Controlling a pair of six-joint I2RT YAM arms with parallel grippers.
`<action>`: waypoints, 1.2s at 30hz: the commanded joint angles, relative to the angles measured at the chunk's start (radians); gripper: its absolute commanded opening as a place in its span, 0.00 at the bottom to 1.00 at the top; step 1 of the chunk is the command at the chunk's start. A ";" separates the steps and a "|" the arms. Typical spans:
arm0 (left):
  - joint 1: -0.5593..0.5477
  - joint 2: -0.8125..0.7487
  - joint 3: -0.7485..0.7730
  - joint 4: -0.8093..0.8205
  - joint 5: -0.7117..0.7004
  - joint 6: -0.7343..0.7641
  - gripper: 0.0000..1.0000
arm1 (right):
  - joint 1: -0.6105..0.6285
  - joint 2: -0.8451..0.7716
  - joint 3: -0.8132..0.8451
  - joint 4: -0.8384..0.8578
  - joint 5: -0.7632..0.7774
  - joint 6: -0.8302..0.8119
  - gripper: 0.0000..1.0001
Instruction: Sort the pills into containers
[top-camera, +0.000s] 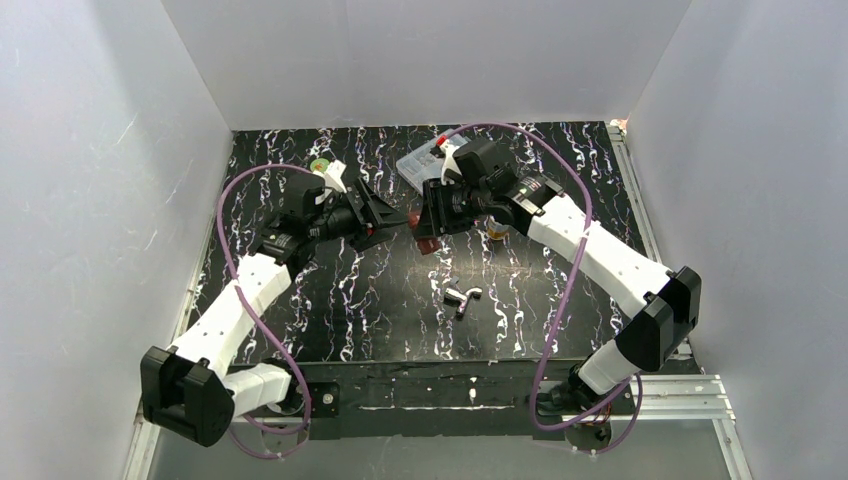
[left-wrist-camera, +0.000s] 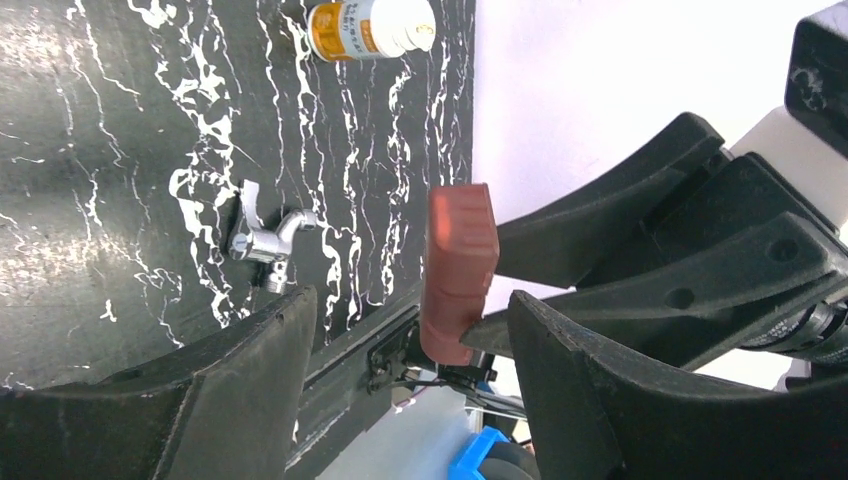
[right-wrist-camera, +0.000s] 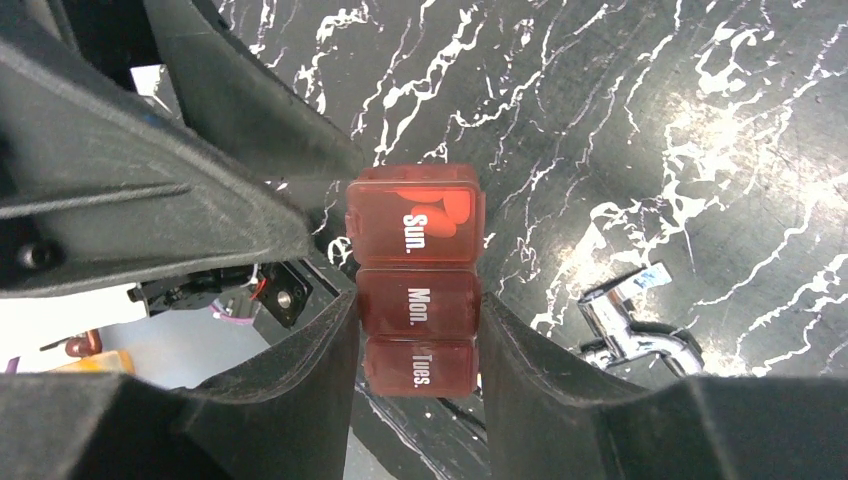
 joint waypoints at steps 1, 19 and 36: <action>-0.019 0.001 -0.008 0.026 0.006 -0.023 0.67 | 0.011 0.014 0.057 -0.010 0.042 -0.003 0.29; -0.060 0.099 0.041 0.063 -0.004 -0.039 0.58 | 0.037 0.012 0.046 -0.020 0.061 -0.004 0.29; -0.077 0.139 0.028 0.157 0.035 -0.123 0.19 | 0.044 0.010 0.029 -0.005 0.075 -0.002 0.29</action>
